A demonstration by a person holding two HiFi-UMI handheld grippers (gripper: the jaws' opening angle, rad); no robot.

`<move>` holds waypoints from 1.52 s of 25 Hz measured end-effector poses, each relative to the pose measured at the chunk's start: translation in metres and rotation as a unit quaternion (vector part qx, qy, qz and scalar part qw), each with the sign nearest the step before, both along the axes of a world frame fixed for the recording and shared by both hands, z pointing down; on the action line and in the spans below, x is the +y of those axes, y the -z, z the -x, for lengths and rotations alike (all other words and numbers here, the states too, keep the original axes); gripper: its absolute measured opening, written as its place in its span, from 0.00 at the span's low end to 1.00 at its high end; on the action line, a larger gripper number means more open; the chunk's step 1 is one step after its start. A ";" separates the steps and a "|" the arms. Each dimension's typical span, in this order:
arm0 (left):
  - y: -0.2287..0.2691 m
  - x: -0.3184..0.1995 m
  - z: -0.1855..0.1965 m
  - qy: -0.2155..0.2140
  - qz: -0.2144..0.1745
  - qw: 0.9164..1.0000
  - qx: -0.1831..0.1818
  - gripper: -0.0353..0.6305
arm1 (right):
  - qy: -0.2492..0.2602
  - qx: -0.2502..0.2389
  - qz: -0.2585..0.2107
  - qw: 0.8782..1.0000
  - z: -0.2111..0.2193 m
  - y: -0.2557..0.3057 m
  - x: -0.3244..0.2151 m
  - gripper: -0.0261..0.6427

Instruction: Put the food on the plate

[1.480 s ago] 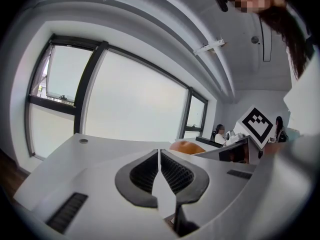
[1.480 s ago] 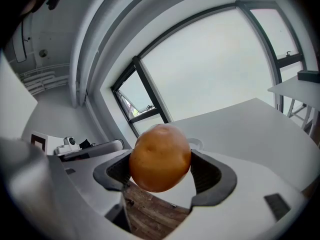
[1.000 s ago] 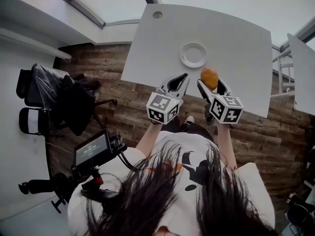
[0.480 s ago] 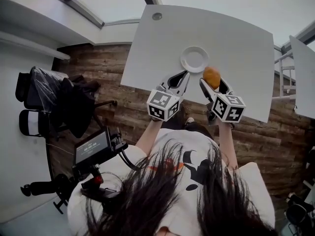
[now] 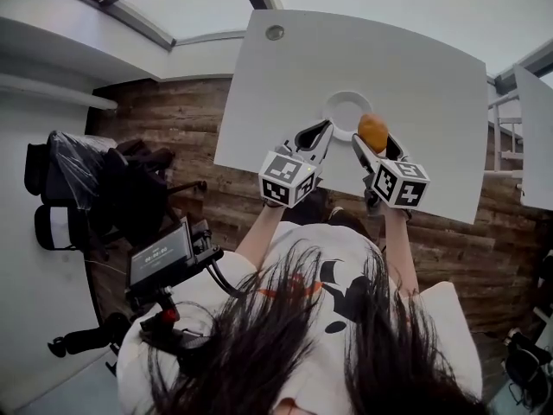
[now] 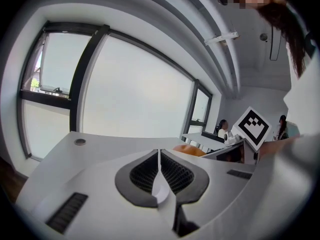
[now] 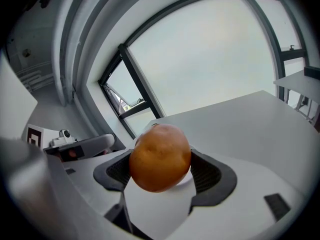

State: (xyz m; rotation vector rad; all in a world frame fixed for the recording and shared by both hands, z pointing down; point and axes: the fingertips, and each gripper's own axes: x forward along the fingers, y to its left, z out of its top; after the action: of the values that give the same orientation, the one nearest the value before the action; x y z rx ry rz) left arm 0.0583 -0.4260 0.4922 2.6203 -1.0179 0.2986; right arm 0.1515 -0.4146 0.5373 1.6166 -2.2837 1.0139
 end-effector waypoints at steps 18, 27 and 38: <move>-0.022 -0.070 0.019 -0.032 0.029 0.999 0.005 0.06 | 0.062 0.120 0.071 0.988 0.021 -0.101 -0.064 0.58; -0.028 -0.076 0.012 -0.048 0.038 0.998 0.004 0.06 | 0.073 0.139 0.085 0.984 0.020 -0.121 -0.074 0.58; -0.028 -0.078 0.015 -0.044 0.039 0.998 0.005 0.06 | 0.085 0.148 0.060 0.984 0.027 -0.119 -0.078 0.58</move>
State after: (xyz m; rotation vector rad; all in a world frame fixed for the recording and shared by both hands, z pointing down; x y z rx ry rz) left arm 0.0437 -0.5045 0.5198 2.5982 -0.8719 0.3391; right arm 0.1240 -0.4924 0.6566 1.3913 -2.0778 0.7956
